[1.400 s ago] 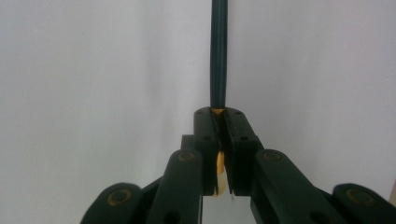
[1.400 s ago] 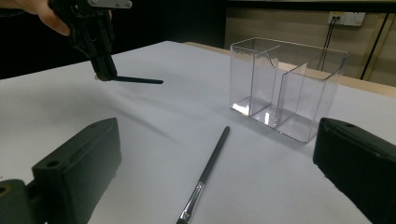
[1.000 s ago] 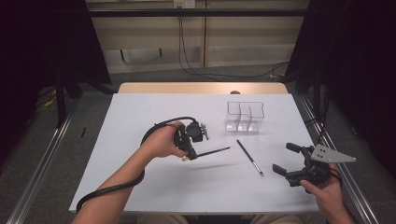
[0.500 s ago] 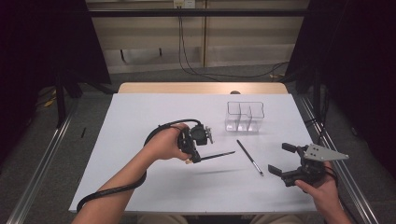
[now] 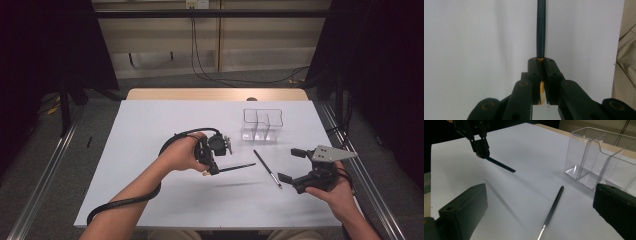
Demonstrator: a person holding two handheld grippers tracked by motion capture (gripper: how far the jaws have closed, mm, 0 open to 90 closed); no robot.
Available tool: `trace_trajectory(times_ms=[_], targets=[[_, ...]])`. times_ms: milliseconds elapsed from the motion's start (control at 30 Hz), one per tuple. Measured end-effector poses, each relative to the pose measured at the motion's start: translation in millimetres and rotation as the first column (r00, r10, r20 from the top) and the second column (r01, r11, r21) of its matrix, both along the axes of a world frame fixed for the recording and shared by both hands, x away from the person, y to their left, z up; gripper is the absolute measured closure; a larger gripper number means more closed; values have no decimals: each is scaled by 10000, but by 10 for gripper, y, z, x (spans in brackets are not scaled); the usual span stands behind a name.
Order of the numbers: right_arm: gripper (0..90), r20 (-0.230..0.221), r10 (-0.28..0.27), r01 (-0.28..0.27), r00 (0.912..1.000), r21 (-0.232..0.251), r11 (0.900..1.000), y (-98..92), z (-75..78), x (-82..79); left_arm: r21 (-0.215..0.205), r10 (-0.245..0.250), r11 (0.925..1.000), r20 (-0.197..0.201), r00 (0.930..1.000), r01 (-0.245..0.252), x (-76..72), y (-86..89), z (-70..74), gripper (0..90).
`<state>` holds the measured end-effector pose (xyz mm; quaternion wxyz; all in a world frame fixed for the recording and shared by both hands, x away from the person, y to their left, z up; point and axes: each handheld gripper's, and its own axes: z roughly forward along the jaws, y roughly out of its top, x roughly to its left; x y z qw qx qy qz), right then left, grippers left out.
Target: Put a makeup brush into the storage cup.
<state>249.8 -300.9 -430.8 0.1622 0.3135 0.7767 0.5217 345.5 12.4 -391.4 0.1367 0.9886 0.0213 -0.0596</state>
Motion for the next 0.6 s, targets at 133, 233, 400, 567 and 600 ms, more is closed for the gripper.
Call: trace_trajectory(times_ms=[133, 233, 400, 567, 600], targets=[[0, -212, 294, -294, 9993, -22, 9996, 104, 32, 93, 60, -161, 9999, -119, 9998, 162, 24, -8, 21, 849], [0, -338, 667, -676, 9972, -244, 9974, 223, 77, 195, 6, -61, 10000, 40, 10000, 61, 24, -10, 56, 849], [0, -663, 1079, -1116, 9920, -558, 9922, 338, 116, 274, -13, -192, 9998, -35, 9998, 192, 23, -28, 96, 849], [0, -1058, 1430, -1542, 9840, -1056, 9824, 476, 206, 342, 97, -254, 9996, 66, 9997, 253, -6, -68, 118, 849], [0, -1058, 1430, -1542, 9840, -1056, 9824, 476, 206, 342, 97, -254, 9996, 66, 9997, 253, -6, -68, 118, 849]])
